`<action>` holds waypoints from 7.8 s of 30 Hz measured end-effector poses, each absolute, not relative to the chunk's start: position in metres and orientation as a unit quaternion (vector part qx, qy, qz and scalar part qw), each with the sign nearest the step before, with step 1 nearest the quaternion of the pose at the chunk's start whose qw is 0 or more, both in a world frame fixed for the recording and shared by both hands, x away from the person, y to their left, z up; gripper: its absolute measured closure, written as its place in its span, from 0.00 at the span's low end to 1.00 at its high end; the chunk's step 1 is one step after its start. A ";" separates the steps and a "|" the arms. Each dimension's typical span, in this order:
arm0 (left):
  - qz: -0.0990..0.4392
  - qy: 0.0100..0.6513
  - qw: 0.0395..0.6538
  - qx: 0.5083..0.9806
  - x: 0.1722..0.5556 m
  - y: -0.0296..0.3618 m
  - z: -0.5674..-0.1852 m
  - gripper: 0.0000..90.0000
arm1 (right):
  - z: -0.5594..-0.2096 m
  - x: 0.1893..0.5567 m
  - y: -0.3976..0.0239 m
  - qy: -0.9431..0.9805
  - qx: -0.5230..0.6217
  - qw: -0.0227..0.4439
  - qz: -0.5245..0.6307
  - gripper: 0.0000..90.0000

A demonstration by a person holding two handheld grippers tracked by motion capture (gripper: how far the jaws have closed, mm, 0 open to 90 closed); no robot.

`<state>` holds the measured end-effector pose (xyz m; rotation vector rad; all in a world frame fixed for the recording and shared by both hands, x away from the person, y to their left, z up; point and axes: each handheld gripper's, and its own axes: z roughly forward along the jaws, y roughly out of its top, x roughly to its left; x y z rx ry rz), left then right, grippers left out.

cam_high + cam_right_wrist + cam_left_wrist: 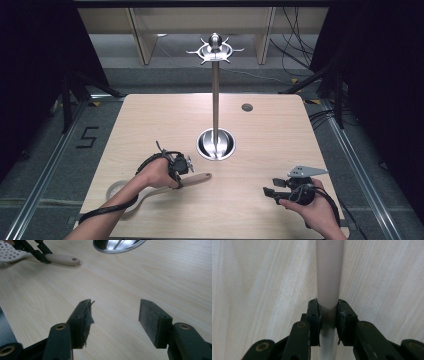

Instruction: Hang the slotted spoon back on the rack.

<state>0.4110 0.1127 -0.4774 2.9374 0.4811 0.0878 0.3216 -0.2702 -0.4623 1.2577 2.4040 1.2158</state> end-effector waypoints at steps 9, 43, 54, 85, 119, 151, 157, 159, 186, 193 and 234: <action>0.045 0.184 0.118 0.975 0.407 0.123 -0.463 0.82 | -0.464 0.322 -0.270 0.804 0.422 0.080 0.412 0.49; 0.190 0.289 0.352 0.870 0.358 0.192 -0.394 0.82 | -0.463 0.322 -0.269 0.804 0.424 0.081 0.408 0.49; 0.232 0.299 0.410 0.830 0.345 0.191 -0.382 0.82 | -0.462 0.322 -0.269 0.804 0.424 0.083 0.408 0.49; 0.279 0.309 0.536 0.734 0.351 0.172 -0.341 0.82 | -0.462 0.321 -0.270 0.799 0.436 0.077 0.408 0.49; 0.296 0.342 0.550 0.702 0.367 0.137 -0.328 0.82 | -0.462 0.320 -0.270 0.799 0.436 0.078 0.407 0.49; 0.303 0.338 0.551 0.700 0.378 0.122 -0.315 0.82 | -0.462 0.321 -0.270 0.799 0.435 0.073 0.409 0.49; 0.302 0.338 0.549 0.703 0.380 0.119 -0.313 0.82 | -0.462 0.320 -0.270 0.798 0.435 0.075 0.410 0.49; 0.301 0.337 0.549 0.703 0.381 0.118 -0.312 0.82 | -0.462 0.321 -0.270 0.799 0.435 0.073 0.409 0.49; 0.301 0.338 0.541 0.709 0.393 0.106 -0.301 0.82 | -0.463 0.321 -0.270 0.798 0.435 0.075 0.410 0.49; 0.300 0.338 0.540 0.710 0.396 0.103 -0.298 0.82 | -0.463 0.321 -0.270 0.798 0.435 0.074 0.410 0.49; 0.295 0.343 0.533 0.715 0.409 0.097 -0.289 0.82 | -0.462 0.321 -0.270 0.799 0.433 0.069 0.411 0.49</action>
